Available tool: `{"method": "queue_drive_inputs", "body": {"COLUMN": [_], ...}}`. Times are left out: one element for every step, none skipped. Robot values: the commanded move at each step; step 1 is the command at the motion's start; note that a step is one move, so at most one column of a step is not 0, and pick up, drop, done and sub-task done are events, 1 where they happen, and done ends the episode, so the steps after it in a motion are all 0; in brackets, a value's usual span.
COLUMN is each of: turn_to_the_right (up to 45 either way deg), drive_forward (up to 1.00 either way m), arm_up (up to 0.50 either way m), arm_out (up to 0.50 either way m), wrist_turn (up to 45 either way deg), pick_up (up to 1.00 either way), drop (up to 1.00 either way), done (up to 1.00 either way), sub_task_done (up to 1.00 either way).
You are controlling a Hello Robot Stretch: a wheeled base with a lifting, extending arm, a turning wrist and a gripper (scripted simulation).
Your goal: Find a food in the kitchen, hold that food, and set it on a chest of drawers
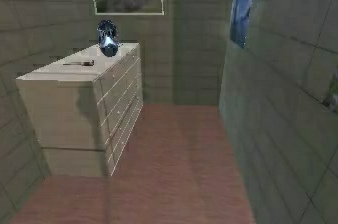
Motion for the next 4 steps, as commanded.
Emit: {"method": "queue_drive_inputs", "body": {"turn_to_the_right": [0.0, 0.0, 15.0, 0.0], "drive_forward": [1.0, 1.0, 0.0, 0.2], "arm_up": [0.0, 0.0, 0.0, 0.0], "arm_out": [0.0, 0.0, 0.0, 0.0], "wrist_turn": [0.0, 0.0, 0.0, 0.0], "pick_up": [0.0, 0.0, 0.0, 0.0], "drop": [0.0, 0.0, 0.0, 0.0], "done": [0.0, 0.0, 0.0, 0.0], "sub_task_done": [0.0, 0.0, 0.0, 0.0]}}
